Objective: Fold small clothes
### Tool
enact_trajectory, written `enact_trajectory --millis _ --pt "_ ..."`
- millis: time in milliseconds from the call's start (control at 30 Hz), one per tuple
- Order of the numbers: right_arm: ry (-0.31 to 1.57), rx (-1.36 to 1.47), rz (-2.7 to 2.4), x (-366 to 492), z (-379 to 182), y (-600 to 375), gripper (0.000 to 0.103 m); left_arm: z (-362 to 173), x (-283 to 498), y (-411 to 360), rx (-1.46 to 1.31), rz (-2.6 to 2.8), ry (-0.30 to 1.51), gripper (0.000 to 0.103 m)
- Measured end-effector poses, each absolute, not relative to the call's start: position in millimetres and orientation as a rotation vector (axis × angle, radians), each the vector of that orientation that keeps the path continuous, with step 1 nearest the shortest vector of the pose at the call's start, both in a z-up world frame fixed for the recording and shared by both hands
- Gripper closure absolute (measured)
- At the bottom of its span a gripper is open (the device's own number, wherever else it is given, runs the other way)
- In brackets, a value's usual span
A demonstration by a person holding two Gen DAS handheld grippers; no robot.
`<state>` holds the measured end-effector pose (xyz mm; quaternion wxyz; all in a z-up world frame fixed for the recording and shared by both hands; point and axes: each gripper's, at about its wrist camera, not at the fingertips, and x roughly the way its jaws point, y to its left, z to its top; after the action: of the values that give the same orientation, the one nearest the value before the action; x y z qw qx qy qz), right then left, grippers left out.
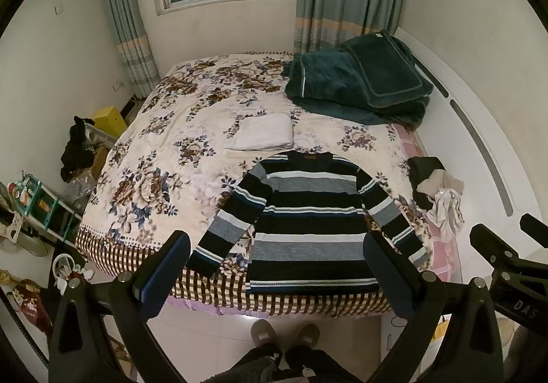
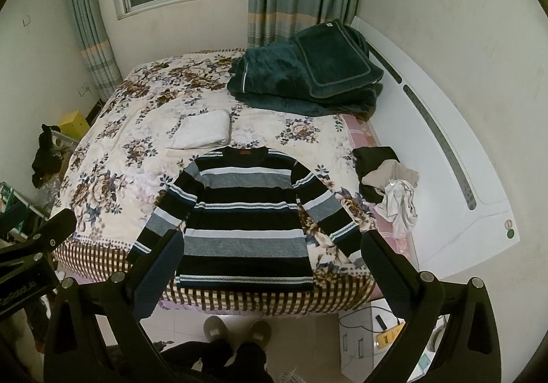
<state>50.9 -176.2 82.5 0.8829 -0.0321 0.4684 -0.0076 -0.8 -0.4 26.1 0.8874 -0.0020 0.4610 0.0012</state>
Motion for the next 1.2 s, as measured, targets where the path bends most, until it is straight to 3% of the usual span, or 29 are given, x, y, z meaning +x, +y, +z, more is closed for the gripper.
enact_trajectory --millis 1200 --pt "0.966 -0.064 -0.016 48.7 84.0 -172.5 0.0 27.1 2.3 1.8 -0.013 0.0 0.947 0.0"
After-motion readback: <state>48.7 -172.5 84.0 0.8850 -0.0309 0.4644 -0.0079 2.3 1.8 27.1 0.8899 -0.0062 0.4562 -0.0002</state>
